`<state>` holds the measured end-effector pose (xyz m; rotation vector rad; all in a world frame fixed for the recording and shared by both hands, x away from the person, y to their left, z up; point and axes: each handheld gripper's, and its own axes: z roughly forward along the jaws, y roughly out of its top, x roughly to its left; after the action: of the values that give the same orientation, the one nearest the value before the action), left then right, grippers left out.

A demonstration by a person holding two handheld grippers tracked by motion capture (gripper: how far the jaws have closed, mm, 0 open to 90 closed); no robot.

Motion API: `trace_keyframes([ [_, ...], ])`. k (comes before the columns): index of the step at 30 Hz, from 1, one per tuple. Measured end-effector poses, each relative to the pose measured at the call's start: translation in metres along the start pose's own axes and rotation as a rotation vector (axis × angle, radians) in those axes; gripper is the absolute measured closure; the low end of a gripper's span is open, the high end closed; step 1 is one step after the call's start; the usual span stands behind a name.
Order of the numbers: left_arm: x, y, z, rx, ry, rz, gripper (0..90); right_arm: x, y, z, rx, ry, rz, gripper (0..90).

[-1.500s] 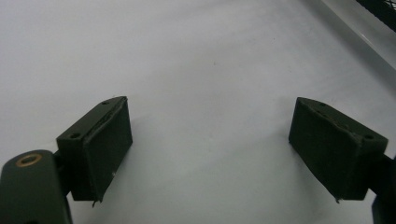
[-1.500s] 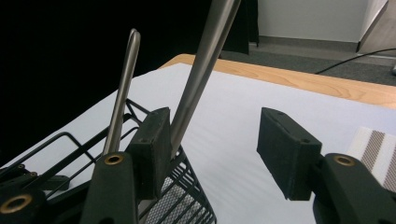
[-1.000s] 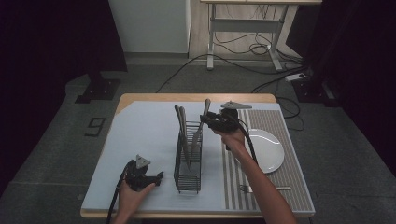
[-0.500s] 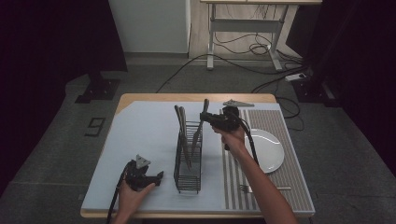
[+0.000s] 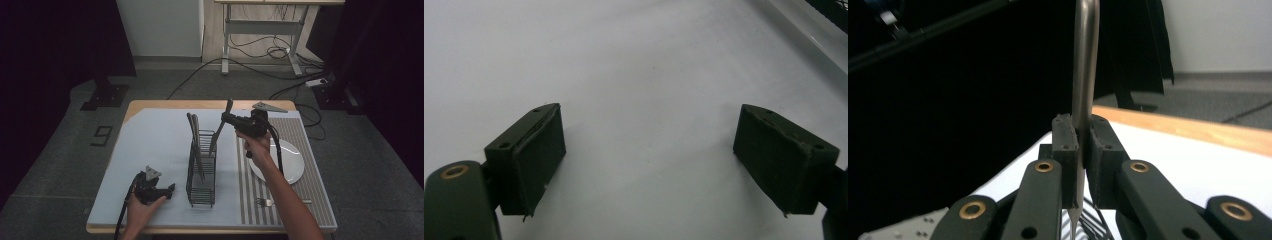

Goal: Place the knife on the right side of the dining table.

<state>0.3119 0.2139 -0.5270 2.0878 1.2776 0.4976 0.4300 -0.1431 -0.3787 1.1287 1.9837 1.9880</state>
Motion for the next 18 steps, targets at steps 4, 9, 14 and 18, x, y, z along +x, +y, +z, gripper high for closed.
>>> trace_keyframes([
  [4, 0.000, 0.000, 0.000, -0.001, 0.000, 0.001, 13.0, 0.006, 0.019, -0.024, -0.084, 0.015, -0.010, 84.2],
  [9, 0.000, 0.000, 0.000, -0.001, 0.000, 0.000, 13.0, 0.009, 0.034, -0.049, -0.149, 0.014, -0.018, 84.2],
  [14, 0.000, 0.000, 0.000, -0.001, 0.000, 0.000, 13.0, 0.000, 0.041, -0.068, -0.177, -0.023, -0.013, 84.2],
  [18, 0.000, 0.000, 0.000, -0.001, 0.000, 0.000, 13.0, -0.010, 0.038, -0.074, -0.165, -0.062, -0.008, 84.2],
])
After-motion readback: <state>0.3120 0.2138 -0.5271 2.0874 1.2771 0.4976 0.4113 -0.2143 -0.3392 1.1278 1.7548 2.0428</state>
